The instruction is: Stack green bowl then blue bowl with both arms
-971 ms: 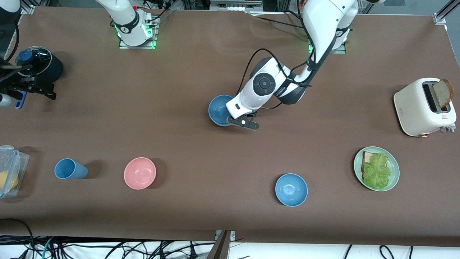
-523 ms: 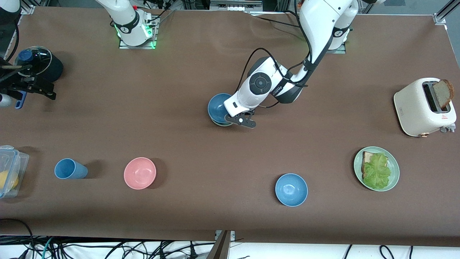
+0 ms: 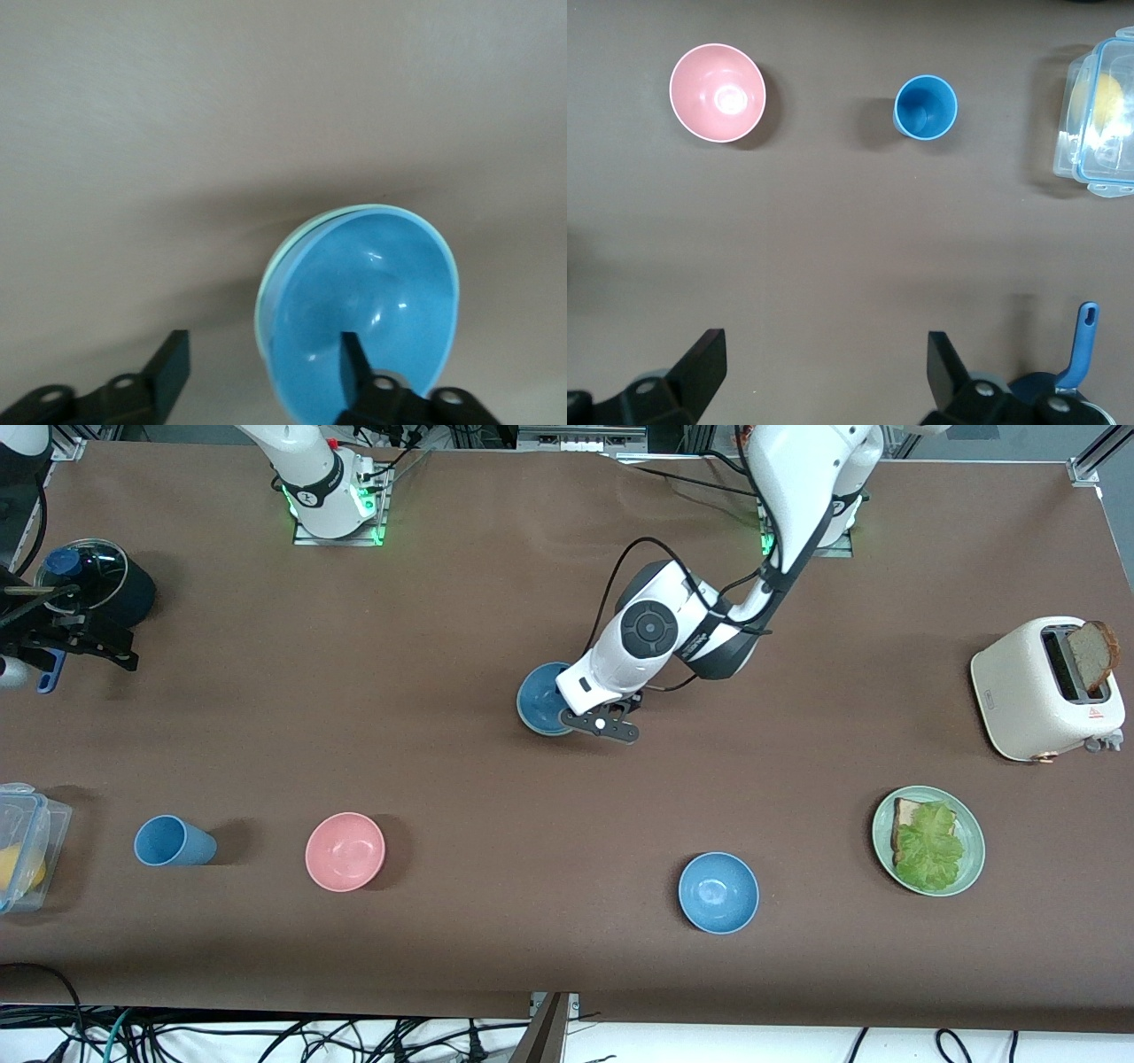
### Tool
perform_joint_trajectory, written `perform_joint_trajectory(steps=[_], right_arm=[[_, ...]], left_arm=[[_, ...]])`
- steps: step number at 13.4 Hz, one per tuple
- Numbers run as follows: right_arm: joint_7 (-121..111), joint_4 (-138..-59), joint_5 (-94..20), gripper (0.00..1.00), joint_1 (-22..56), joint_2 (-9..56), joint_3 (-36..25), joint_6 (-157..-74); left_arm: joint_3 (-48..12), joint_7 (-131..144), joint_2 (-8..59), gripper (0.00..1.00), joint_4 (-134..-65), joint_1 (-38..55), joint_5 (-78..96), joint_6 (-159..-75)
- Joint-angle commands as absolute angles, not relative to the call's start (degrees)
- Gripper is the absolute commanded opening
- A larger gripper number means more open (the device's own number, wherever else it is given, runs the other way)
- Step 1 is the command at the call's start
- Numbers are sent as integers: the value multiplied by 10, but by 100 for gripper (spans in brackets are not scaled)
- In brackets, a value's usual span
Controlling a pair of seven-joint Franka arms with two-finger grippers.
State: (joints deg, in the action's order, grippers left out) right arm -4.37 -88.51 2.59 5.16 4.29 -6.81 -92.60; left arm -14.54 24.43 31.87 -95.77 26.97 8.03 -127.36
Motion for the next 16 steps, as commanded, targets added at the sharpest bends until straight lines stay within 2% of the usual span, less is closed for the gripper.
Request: perform_joint_trajectory(steps=[1,7,8,11,12,16], right_arm=[[-46,-886,22,100,45,41,-64,-928],[-47,-886,22,100,45,41,-64,-929],[-47,-886,18,100,45,41,-65,-929],[-47,-885,15,100,44,41,-65,-929],[-47,-885,16,100,44,40,-65,-930],[-47,-884,15,100,44,41,-65,-930]], left_arm=[[-140,247,250,100,-934,240,83,-1165],[-130,245,221,100,-751,168,41,-877],[-115,244,197,100,-751,168,34,-861],[-59,147,111,100,-816,150,28,-860],[-47,105,86,100,-845,116,29,-863],[-40,17,-14,100,-969,29,26,-914]])
